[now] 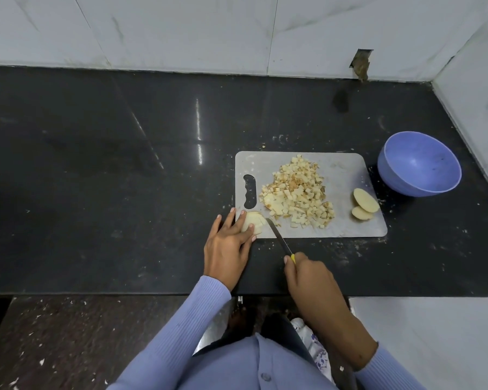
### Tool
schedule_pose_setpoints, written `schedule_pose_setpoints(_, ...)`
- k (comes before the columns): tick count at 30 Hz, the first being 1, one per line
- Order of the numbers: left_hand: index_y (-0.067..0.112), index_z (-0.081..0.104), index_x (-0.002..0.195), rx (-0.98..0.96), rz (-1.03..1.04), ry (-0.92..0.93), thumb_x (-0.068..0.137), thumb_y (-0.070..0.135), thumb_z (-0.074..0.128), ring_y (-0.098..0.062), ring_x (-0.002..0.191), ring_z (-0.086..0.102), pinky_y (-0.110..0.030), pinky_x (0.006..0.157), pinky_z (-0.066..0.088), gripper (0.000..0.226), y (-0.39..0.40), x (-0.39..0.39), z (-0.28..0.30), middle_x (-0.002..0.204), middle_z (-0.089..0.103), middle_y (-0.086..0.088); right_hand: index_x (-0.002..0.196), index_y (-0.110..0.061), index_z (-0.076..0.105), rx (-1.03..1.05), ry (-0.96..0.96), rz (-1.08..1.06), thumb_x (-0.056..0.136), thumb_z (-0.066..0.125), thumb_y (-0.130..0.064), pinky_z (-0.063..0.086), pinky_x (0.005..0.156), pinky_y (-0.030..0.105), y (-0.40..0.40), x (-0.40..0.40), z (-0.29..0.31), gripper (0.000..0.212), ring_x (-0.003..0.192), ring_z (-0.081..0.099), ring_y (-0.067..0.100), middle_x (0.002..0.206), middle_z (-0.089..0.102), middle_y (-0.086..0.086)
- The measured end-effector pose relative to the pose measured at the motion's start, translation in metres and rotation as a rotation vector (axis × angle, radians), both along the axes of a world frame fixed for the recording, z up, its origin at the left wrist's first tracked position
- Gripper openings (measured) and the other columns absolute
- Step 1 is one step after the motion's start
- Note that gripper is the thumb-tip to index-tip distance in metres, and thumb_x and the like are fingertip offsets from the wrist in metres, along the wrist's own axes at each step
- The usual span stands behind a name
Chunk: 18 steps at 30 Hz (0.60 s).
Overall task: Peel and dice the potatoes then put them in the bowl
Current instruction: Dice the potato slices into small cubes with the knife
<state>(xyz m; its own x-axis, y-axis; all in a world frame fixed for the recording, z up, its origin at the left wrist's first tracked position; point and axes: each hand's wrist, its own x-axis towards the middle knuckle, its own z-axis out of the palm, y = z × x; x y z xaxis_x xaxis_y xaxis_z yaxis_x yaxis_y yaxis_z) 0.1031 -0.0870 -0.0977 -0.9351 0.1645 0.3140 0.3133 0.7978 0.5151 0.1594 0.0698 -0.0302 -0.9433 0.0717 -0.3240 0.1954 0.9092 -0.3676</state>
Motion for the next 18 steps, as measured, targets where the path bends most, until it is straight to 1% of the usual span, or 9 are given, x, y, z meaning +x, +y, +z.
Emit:
schedule_pose_setpoints(3, 0.015, 0.077, 0.092, 0.01, 0.048, -0.006, 0.077, 0.009, 0.077, -0.031, 0.118, 0.057, -0.039, 0.11, 0.028, 0.016, 0.002, 0.0, 0.0, 0.118, 0.065, -0.015, 0.082, -0.017, 0.04, -0.025, 0.015, 0.018, 0.102, 0.027, -0.036, 0.027, 0.05, 0.029, -0.008, -0.012, 0.001, 0.03, 0.056, 0.041, 0.012, 0.064, 0.042, -0.005)
schedule_pose_setpoints(6, 0.016, 0.077, 0.088, 0.053, 0.113, -0.027, 0.074, 0.011, 0.08, -0.031, 0.112, 0.061, -0.038, 0.11, 0.025, 0.015, 0.003, 0.002, 0.001, 0.109, 0.068, -0.013, 0.084, -0.015, 0.042, -0.054, -0.003, 0.033, 0.102, 0.027, -0.036, 0.032, 0.059, 0.03, -0.019, -0.026, -0.001, 0.032, 0.066, 0.047, 0.019, 0.068, 0.043, -0.003)
schedule_pose_setpoints(9, 0.015, 0.077, 0.086, 0.101, 0.146, -0.071, 0.073, 0.011, 0.081, -0.029, 0.112, 0.061, -0.043, 0.11, 0.028, 0.014, 0.004, 0.002, 0.002, 0.107, 0.069, -0.012, 0.092, -0.013, 0.048, -0.075, -0.025, 0.039, 0.102, 0.027, -0.036, 0.035, 0.064, 0.031, -0.026, -0.034, -0.003, 0.033, 0.078, 0.055, 0.027, 0.08, 0.053, 0.004)
schedule_pose_setpoints(11, 0.015, 0.077, 0.086, 0.111, 0.146, -0.086, 0.073, 0.01, 0.08, -0.026, 0.112, 0.062, -0.04, 0.111, 0.027, 0.014, 0.004, 0.0, 0.003, 0.107, 0.069, -0.01, 0.1, -0.009, 0.052, -0.076, -0.035, 0.037, 0.103, 0.027, -0.036, 0.036, 0.066, 0.032, -0.03, -0.036, -0.004, 0.037, 0.089, 0.058, 0.03, 0.093, 0.059, 0.01)
schedule_pose_setpoints(13, 0.015, 0.077, 0.085, 0.106, 0.151, -0.081, 0.073, 0.009, 0.08, -0.024, 0.111, 0.062, -0.035, 0.111, 0.024, 0.013, 0.006, -0.001, 0.003, 0.105, 0.07, -0.009, 0.106, -0.007, 0.052, -0.054, -0.053, 0.034, 0.103, 0.026, -0.035, 0.034, 0.067, 0.032, -0.032, -0.037, -0.004, 0.038, 0.096, 0.058, 0.031, 0.102, 0.06, 0.012)
schedule_pose_setpoints(16, 0.014, 0.077, 0.082, 0.092, 0.182, -0.089, 0.071, 0.009, 0.081, -0.025, 0.108, 0.064, -0.033, 0.111, 0.022, 0.013, 0.008, -0.001, 0.006, 0.103, 0.071, -0.008, 0.111, -0.007, 0.051, -0.015, -0.066, 0.034, 0.104, 0.025, -0.032, 0.033, 0.069, 0.033, -0.036, -0.038, -0.005, 0.037, 0.101, 0.057, 0.032, 0.107, 0.06, 0.013)
schedule_pose_setpoints(18, 0.014, 0.077, 0.079, 0.07, 0.202, -0.087, 0.069, 0.008, 0.081, -0.027, 0.105, 0.065, -0.032, 0.112, 0.018, 0.013, 0.011, -0.002, 0.01, 0.099, 0.072, -0.008, 0.112, -0.007, 0.049, 0.022, -0.064, 0.051, 0.104, 0.024, -0.032, 0.032, 0.069, 0.032, -0.036, -0.035, -0.006, 0.036, 0.102, 0.058, 0.031, 0.109, 0.06, 0.012)
